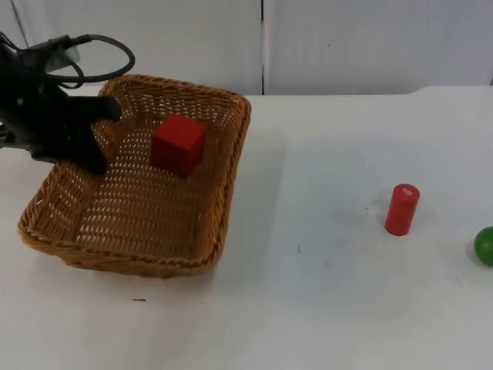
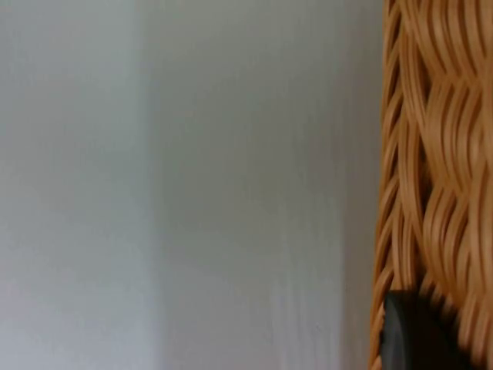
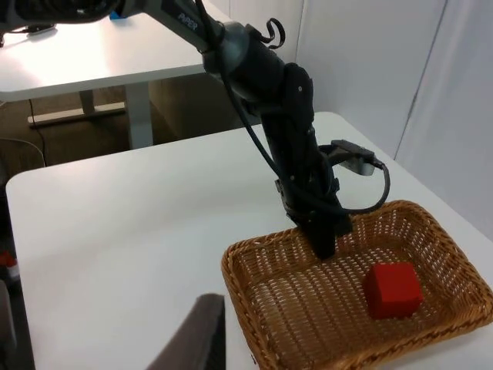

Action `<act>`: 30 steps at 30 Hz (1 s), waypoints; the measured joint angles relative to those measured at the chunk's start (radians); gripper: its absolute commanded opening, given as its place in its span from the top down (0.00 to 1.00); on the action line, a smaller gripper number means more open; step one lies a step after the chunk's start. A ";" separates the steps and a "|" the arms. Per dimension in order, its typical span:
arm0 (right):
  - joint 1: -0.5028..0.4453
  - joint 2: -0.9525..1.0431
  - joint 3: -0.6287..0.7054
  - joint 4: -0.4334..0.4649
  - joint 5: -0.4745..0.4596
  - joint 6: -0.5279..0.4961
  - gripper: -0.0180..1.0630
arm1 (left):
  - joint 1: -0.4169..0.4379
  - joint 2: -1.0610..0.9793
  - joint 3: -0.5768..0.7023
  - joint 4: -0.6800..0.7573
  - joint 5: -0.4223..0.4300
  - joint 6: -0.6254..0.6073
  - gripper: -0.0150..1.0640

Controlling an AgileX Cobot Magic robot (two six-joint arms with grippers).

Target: Pick up the basket with the left hand and place the object to the left of the red cylinder into the basket with the right hand.

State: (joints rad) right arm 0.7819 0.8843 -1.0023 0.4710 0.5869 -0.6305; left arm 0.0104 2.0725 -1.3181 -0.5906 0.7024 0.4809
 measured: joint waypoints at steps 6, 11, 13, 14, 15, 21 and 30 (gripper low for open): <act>0.000 0.000 0.000 0.000 0.002 -0.015 0.01 | 0.000 0.002 0.000 0.002 -0.025 0.026 0.99; 0.000 0.000 0.000 0.000 0.004 -0.027 0.01 | 0.000 0.012 0.000 0.002 -0.055 0.036 0.99; 0.000 0.000 0.000 0.000 0.006 -0.027 0.01 | 0.000 0.022 0.000 -0.006 -0.061 0.045 0.99; 0.000 0.000 0.000 0.000 0.007 -0.027 0.01 | 0.000 0.031 -0.002 -0.010 -0.062 0.051 0.99; 0.000 0.000 0.000 0.000 0.007 -0.027 0.01 | 0.000 0.031 -0.002 -0.010 -0.062 0.051 0.99; 0.000 0.000 0.000 0.000 0.012 -0.035 0.01 | 0.009 0.094 -0.004 -0.093 -0.041 0.077 0.99; 0.000 0.000 0.000 0.000 0.015 -0.037 0.01 | 0.015 0.135 -0.008 -0.154 -0.015 0.122 0.99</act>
State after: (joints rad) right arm 0.7819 0.8843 -1.0023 0.4710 0.6022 -0.6674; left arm 0.0255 2.2074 -1.3264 -0.7450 0.6879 0.6032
